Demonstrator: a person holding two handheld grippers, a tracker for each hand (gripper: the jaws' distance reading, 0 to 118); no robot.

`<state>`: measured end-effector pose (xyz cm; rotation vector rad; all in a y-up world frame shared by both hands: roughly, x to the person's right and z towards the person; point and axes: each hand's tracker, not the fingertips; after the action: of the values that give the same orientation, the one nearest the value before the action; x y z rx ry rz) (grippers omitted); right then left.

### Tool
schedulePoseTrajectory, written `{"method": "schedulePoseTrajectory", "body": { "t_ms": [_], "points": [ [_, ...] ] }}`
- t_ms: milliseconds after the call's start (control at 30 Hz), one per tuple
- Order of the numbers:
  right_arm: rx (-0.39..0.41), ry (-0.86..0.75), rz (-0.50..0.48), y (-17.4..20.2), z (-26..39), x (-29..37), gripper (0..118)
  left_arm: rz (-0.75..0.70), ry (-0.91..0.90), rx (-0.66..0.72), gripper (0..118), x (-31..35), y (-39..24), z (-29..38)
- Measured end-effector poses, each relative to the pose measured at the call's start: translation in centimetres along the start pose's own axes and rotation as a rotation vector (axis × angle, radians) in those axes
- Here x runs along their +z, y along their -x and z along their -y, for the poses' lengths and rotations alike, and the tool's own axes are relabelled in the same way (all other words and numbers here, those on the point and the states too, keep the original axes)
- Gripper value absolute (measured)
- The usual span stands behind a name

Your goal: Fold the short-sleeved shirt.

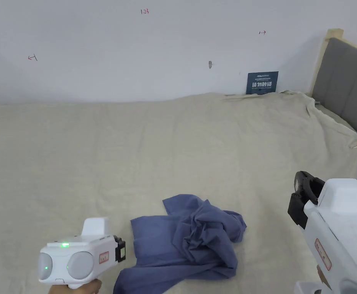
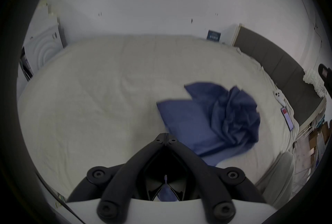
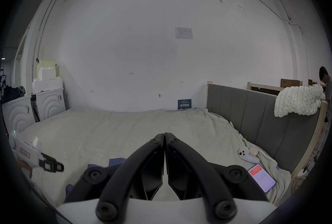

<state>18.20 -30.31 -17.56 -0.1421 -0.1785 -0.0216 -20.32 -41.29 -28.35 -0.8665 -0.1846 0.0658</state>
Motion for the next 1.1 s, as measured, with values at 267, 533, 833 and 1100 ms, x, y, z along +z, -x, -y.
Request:
{"method": "schedulePoseTrajectory", "body": {
  "t_ms": [267,533,833,1100],
  "points": [
    [0.009,0.043,-0.016,0.3,1.0,-0.8,1,-0.050,0.108,-0.036,91,-2.3,-0.4,4.3],
    [0.005,0.077,-0.031,0.7,1.7,-1.3,1,-0.068,0.161,-0.071,60,-4.5,-1.1,5.7],
    [0.009,0.204,-0.042,0.0,3.2,-4.5,1,0.007,0.107,-0.032,0,-3.9,-1.3,5.7],
    [-0.045,0.441,-0.084,0.3,6.5,-13.3,36,0.065,0.013,0.029,0,-0.8,0.1,3.4]
  ]
}}
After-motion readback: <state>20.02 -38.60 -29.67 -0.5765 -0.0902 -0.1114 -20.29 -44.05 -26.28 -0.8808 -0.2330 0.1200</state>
